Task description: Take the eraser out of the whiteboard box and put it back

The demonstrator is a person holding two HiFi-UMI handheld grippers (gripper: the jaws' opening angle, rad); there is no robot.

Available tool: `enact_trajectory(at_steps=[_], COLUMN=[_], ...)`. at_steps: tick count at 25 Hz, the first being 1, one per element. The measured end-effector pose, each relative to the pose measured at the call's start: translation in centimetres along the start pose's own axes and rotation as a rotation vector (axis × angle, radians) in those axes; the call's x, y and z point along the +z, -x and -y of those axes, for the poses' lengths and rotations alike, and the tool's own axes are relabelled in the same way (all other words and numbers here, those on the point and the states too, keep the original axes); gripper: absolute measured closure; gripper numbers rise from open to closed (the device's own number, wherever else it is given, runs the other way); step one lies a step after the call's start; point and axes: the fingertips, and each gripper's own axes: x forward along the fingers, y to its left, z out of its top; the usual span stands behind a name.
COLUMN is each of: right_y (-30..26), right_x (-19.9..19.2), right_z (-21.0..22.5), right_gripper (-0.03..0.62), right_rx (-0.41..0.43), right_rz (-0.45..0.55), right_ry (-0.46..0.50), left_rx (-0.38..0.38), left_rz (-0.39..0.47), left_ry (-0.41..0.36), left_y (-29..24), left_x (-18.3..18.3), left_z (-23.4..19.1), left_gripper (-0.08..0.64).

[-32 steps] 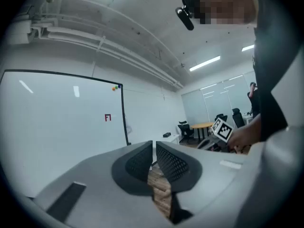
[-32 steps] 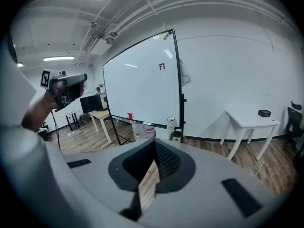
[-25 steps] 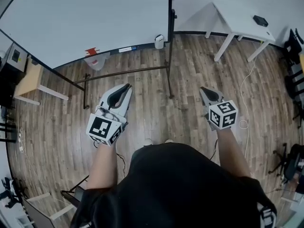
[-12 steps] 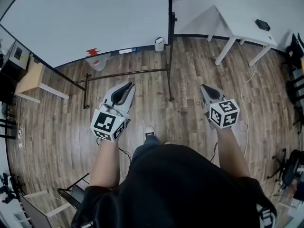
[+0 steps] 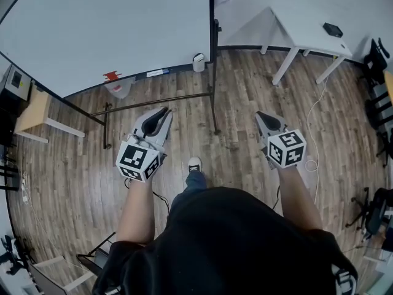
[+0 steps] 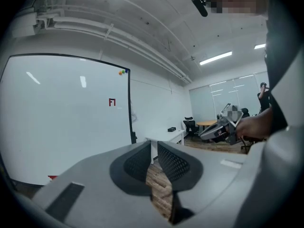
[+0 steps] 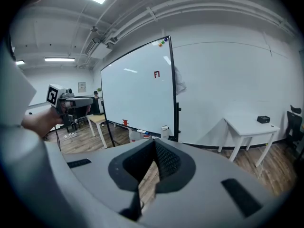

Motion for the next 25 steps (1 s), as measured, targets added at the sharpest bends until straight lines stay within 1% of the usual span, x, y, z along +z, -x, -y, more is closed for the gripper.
enact_trajectory(at_steps=[11,19,25], right_y=[-4.5,-9.4,-13.4], right_x=[0.7,0.9,2.1], right_z=[1.7,2.4,2.9], right_gripper=[0.598,0.598,0.598], right_rx=[-0.032,-0.034,-0.035], right_rz=[-0.034,-0.06,-0.061], right_ry=[-0.022,-0.043,-0.054], left_rx=[-0.042,-0.061,-0.075], left_rz=[-0.034,-0.07,-0.094], left_ry=[0.017,0.037,0.042], left_y=[-4.4,-7.0,-9.3], left_x=[-2.1,-4.1,-5.4], left_z=[-4.2,-8.2,-11.3], left_gripper=[0.52,0.517,0.516])
